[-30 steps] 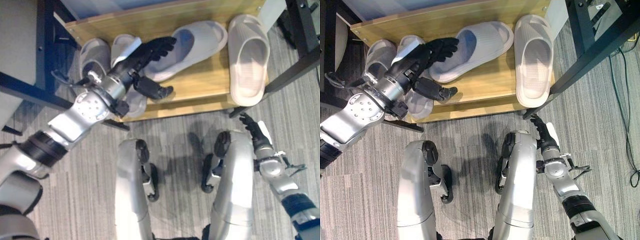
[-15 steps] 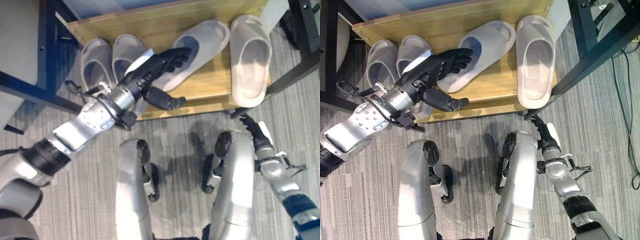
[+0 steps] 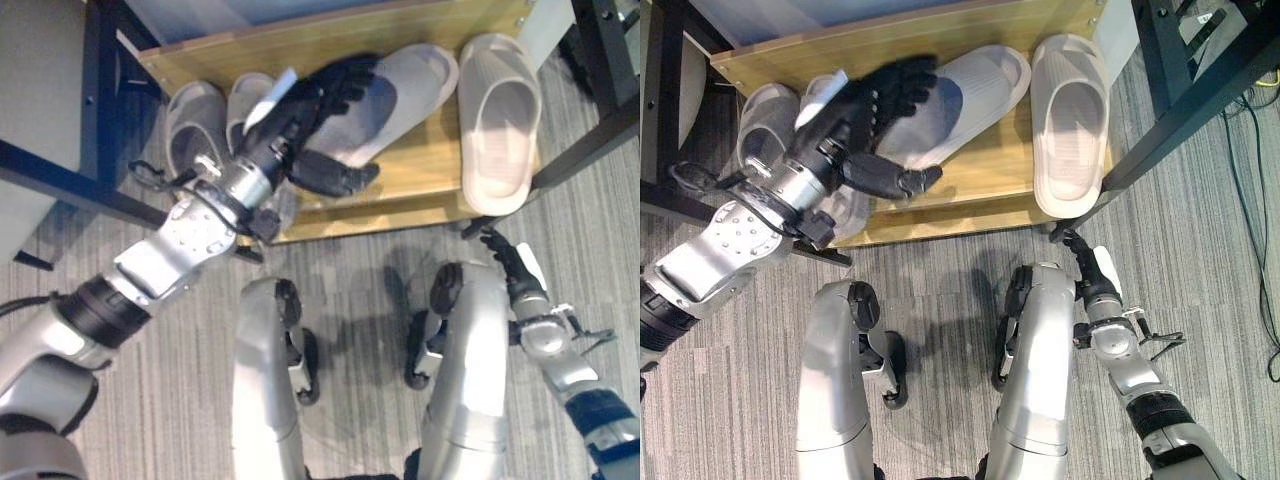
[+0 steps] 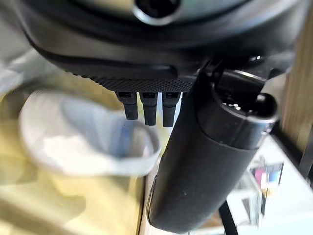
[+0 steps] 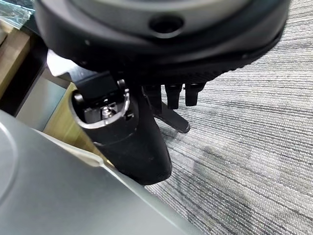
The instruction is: Arrange the slippers neatly on the shoe rack.
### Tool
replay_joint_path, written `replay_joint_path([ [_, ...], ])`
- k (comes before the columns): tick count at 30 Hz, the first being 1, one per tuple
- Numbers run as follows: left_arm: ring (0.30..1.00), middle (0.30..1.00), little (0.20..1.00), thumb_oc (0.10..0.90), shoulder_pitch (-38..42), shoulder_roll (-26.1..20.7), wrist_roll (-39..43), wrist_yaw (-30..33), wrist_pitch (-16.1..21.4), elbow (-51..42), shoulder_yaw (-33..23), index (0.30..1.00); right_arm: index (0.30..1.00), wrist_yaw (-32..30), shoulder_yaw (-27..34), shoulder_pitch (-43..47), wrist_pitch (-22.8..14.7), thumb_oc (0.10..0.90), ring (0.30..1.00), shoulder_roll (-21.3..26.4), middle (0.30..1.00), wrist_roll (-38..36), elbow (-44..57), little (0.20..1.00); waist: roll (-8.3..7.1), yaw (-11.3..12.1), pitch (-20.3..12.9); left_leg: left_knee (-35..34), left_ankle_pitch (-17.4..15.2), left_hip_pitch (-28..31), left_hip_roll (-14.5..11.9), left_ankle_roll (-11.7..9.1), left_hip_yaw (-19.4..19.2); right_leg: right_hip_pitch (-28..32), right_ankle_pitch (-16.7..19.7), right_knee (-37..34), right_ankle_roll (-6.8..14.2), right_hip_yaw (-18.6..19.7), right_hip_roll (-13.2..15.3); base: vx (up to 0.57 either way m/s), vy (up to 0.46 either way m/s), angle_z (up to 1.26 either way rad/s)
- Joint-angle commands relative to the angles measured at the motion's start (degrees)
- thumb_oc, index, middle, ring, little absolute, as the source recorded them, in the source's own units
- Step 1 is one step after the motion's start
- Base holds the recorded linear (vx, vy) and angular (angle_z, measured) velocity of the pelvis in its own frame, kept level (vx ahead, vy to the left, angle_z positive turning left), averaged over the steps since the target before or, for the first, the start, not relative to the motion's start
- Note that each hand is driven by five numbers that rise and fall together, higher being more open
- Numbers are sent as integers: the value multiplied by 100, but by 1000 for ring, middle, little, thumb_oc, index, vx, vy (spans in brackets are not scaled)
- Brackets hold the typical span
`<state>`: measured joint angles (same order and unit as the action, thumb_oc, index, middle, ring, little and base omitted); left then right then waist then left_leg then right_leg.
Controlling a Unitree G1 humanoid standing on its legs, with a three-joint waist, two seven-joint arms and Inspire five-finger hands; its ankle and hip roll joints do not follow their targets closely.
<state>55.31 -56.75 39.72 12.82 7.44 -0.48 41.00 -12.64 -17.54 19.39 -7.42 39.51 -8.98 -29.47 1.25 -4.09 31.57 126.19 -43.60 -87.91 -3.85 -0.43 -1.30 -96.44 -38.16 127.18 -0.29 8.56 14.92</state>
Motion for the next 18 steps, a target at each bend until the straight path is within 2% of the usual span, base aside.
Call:
replay_joint_path([
  [1, 900, 900, 900, 800, 793, 227, -501, 356, 629, 106, -766, 900, 900, 39, -364, -62, -489, 800, 900, -201, 900, 280, 684, 900, -71, 161, -177, 80, -224, -205, -39, -260, 283, 649, -387, 579, 256, 724, 3, 0, 0, 0],
  [8, 900, 900, 900, 800, 923, 653, -1063, 314, 419, 820, -600, 900, 900, 20, -482, 55, -482, 800, 900, -243, 900, 285, 658, 900, -118, 102, -177, 87, -215, -205, -32, -267, 269, 649, -385, 591, 265, 729, -2, 0, 0, 0],
  [14, 900, 900, 900, 800, 1237, 914, -1160, 202, 304, 1250, -313, 900, 900, 21, -478, 95, -478, 800, 900, -255, 900, 229, 680, 900, -119, 39, -177, 83, -213, -205, -11, -267, 225, 649, -389, 598, 271, 774, -29, 0, 0, 0],
  [18, 900, 900, 900, 800, 1326, 883, -1309, -28, 185, 1268, 3, 900, 900, 79, -491, 96, -456, 800, 900, -219, 900, 242, 771, 900, -10, 26, -177, 106, -208, -205, -11, -259, 248, 649, -407, 603, 306, 762, -33, 0, 0, 0],
])
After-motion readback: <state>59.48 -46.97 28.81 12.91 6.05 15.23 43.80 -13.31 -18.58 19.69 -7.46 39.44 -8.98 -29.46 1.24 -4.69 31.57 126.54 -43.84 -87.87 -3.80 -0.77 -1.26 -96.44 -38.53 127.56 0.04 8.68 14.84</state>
